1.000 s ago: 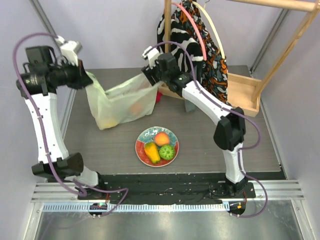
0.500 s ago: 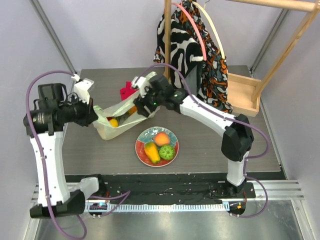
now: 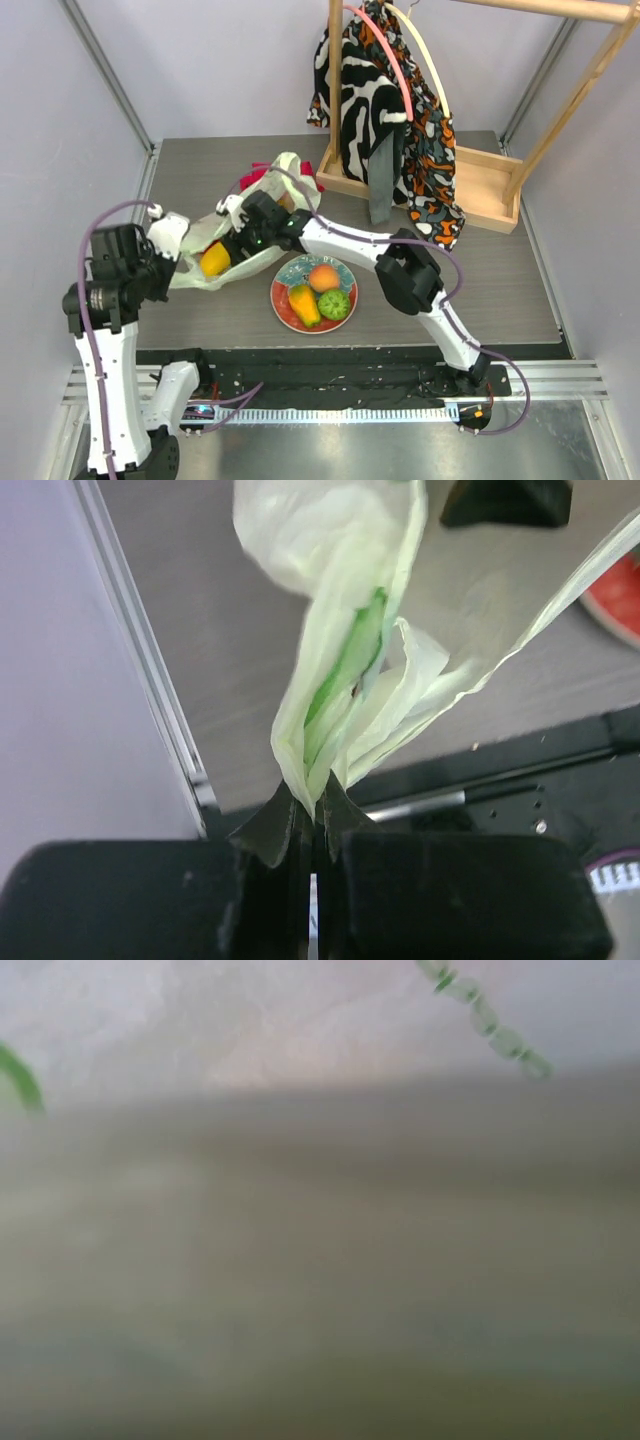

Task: Take the fake fruits out of the plastic bag
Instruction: Adjust the plastic bag at the center of the board.

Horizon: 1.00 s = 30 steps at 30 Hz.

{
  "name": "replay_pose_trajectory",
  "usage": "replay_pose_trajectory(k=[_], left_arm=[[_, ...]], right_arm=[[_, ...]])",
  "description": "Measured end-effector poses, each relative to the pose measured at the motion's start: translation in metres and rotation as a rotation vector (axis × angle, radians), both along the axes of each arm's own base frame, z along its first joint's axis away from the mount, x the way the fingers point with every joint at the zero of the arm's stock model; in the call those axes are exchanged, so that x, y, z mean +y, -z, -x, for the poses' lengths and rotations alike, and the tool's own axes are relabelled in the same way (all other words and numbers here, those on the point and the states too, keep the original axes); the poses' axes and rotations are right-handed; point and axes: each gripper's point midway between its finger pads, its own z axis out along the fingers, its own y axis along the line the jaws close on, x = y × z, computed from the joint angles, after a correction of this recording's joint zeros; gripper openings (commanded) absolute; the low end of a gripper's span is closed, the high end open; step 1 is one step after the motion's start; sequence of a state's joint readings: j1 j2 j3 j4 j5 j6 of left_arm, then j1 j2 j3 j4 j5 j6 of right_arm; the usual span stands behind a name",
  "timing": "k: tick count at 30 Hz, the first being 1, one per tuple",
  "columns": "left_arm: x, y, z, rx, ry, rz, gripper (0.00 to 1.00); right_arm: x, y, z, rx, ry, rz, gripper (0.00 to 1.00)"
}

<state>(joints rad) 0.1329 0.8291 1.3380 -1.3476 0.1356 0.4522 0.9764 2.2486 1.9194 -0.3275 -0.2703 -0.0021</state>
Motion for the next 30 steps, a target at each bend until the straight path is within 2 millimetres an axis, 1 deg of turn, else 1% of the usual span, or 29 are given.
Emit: replay_pose_trajectory(k=[2, 3, 4, 5, 6, 7, 10, 11, 12, 13, 15, 18, 21, 23, 24, 26, 30], left_arm=[[0.009, 0.026, 0.014, 0.064, -0.026, -0.042, 0.00], [0.012, 0.039, 0.021, 0.096, -0.035, -0.064, 0.00], [0.016, 0.048, 0.028, 0.125, -0.047, -0.083, 0.00], [0.019, 0.053, 0.032, 0.131, -0.057, -0.099, 0.00], [0.022, 0.058, 0.037, 0.139, -0.070, -0.116, 0.00], [0.025, 0.061, 0.040, 0.144, -0.080, -0.126, 0.00], [0.025, 0.060, 0.044, 0.121, -0.095, -0.129, 0.00], [0.025, 0.059, 0.045, 0.117, -0.100, -0.124, 0.00], [0.024, 0.059, 0.045, 0.115, -0.106, -0.120, 0.00], [0.024, 0.059, 0.045, 0.115, -0.109, -0.116, 0.00], [0.023, 0.059, 0.045, 0.113, -0.113, -0.105, 0.00], [0.017, 0.057, 0.043, 0.100, -0.112, -0.069, 0.00], [0.011, 0.049, 0.039, 0.076, -0.102, -0.036, 0.00], [0.008, 0.043, 0.037, 0.057, -0.093, -0.022, 0.00], [0.006, 0.039, 0.037, 0.044, -0.088, -0.016, 0.00], [0.005, 0.032, 0.036, 0.017, -0.083, -0.011, 0.00], [0.004, 0.017, 0.038, -0.050, -0.082, -0.015, 0.00]], right_arm=[[0.005, 0.018, 0.005, 0.000, 0.014, 0.032, 0.79], [0.008, 0.027, 0.012, -0.005, 0.019, 0.054, 0.80], [0.011, 0.034, 0.022, -0.012, 0.015, 0.070, 0.80], [0.012, 0.038, 0.030, -0.020, 0.011, 0.085, 0.82], [0.012, 0.044, 0.045, -0.032, 0.003, 0.108, 0.82], [0.011, 0.048, 0.057, -0.037, -0.006, 0.126, 0.82], [0.001, 0.055, 0.092, -0.058, -0.045, 0.178, 0.83], [0.000, 0.053, 0.100, -0.070, -0.056, 0.187, 0.83], [0.001, 0.050, 0.103, -0.085, -0.063, 0.187, 0.83], [0.003, 0.047, 0.101, -0.098, -0.062, 0.179, 0.83], [0.005, 0.038, 0.089, -0.117, -0.035, 0.164, 0.83], [0.010, 0.020, 0.056, -0.145, 0.033, 0.124, 0.84], [0.019, 0.003, 0.029, -0.154, 0.108, 0.068, 0.84], [0.023, -0.003, 0.014, -0.146, 0.154, 0.038, 0.84], [0.026, -0.004, 0.007, -0.135, 0.178, 0.022, 0.84], [0.033, -0.003, 0.003, -0.112, 0.203, 0.002, 0.84], [0.050, 0.013, 0.004, -0.028, 0.228, -0.030, 0.83]])
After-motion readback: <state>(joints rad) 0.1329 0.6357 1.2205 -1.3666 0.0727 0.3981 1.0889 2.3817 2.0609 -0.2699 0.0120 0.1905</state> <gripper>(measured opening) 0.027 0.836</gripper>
